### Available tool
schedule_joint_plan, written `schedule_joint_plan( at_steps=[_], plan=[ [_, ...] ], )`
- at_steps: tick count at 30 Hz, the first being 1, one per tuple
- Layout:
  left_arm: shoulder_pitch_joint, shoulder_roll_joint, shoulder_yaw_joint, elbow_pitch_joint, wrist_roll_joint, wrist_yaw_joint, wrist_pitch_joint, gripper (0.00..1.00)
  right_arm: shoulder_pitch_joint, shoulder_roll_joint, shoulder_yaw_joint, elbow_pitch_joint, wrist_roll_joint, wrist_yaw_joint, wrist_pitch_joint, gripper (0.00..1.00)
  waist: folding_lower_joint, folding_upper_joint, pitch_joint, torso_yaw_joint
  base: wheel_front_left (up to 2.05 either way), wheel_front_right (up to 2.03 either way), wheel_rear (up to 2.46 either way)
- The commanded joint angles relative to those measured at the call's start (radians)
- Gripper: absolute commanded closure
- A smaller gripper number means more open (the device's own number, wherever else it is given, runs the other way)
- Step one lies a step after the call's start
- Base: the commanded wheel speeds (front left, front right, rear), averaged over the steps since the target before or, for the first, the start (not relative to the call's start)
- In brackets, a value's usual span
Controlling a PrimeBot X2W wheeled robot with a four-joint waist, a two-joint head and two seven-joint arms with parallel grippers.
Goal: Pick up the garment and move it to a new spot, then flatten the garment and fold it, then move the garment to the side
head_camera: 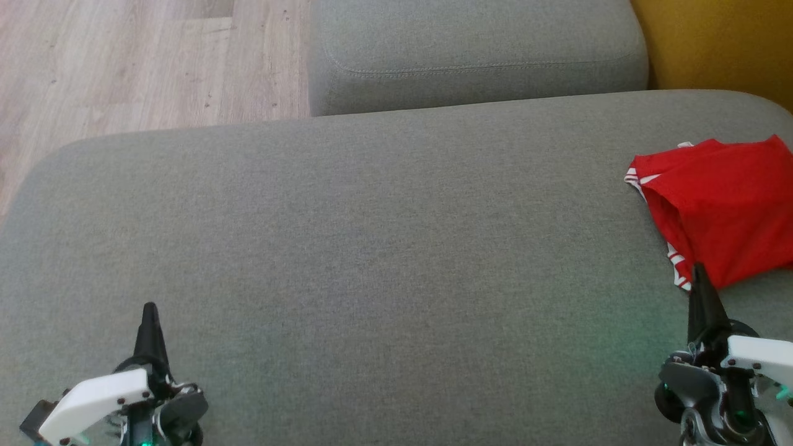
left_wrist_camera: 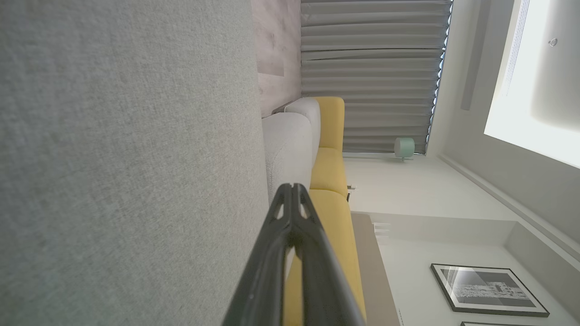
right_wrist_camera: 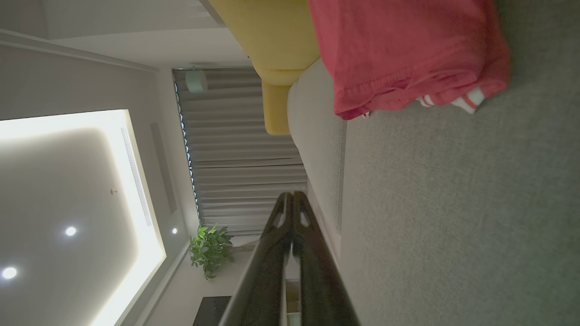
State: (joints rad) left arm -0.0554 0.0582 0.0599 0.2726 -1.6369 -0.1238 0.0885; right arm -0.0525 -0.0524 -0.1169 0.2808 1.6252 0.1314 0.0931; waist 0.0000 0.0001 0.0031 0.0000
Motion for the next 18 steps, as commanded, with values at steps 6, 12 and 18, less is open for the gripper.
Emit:
schedule_joint_plan(
  at_steps=[6, 12, 18],
  plan=[
    [-0.051, 0.007, 0.034, -0.028, 0.012, -0.007, 0.009, 1.00, -0.054, -0.008, 0.016, -0.037, -0.006, -0.001, 0.010, 1.00, 0.0000, -0.0001, 0.000, 0.000, 0.00, 0.00, 0.00],
    [-0.051, 0.005, 0.036, -0.028, 0.013, -0.007, 0.010, 1.00, -0.054, -0.007, 0.015, -0.037, -0.007, -0.001, 0.011, 1.00, 0.0000, -0.0001, 0.000, 0.000, 0.00, 0.00, 0.00],
    [-0.051, 0.004, 0.037, -0.028, 0.014, -0.007, 0.011, 1.00, -0.054, -0.006, 0.014, -0.037, -0.008, -0.001, 0.012, 1.00, 0.0000, -0.0001, 0.000, 0.000, 0.00, 0.00, 0.00]
  ],
)
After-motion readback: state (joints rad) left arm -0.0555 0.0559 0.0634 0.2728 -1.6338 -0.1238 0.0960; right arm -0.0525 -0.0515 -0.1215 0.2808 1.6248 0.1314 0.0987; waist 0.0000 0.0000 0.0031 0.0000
